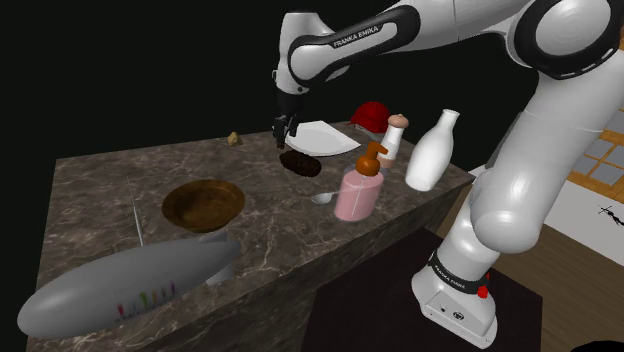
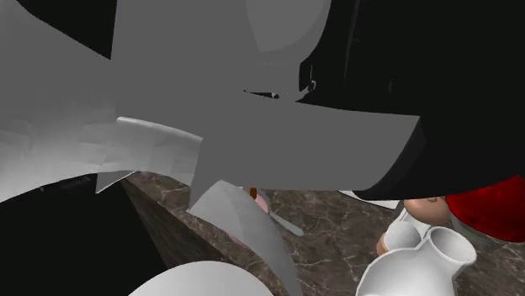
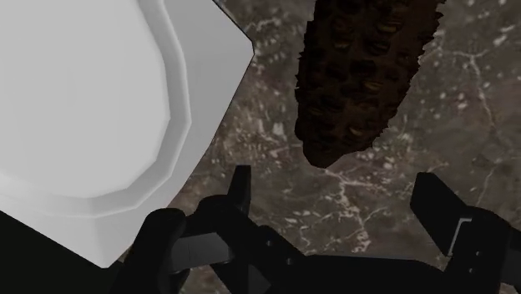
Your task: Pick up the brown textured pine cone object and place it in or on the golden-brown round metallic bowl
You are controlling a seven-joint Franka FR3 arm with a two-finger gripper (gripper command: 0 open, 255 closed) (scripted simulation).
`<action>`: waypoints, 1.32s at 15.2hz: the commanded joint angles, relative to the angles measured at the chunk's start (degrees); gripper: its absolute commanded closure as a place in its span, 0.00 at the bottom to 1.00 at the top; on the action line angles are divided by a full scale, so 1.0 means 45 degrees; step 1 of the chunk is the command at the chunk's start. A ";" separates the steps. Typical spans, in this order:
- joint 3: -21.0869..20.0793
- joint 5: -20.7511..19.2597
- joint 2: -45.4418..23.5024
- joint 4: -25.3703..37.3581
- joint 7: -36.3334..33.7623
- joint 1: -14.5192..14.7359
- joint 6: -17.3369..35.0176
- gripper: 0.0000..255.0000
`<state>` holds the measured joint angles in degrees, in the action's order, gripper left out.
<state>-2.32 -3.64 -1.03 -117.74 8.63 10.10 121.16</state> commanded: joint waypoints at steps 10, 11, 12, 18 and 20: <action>-0.0204 -0.1066 -0.0350 -0.1113 -0.1368 0.0239 0.0425 0.00; -0.0204 -0.1066 -0.0351 -0.1112 -0.1368 0.0239 0.0425 0.00; -0.0204 -0.1066 -0.0352 -0.1111 -0.1368 0.0239 0.0425 0.00; -0.0204 -0.1066 -0.0352 -0.1109 -0.1368 0.0239 0.0423 1.00; -0.0206 -0.1066 -0.0353 -0.1112 -0.1371 0.0240 0.0426 1.00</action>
<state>-3.25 -8.44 -2.59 -122.70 2.46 11.19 123.09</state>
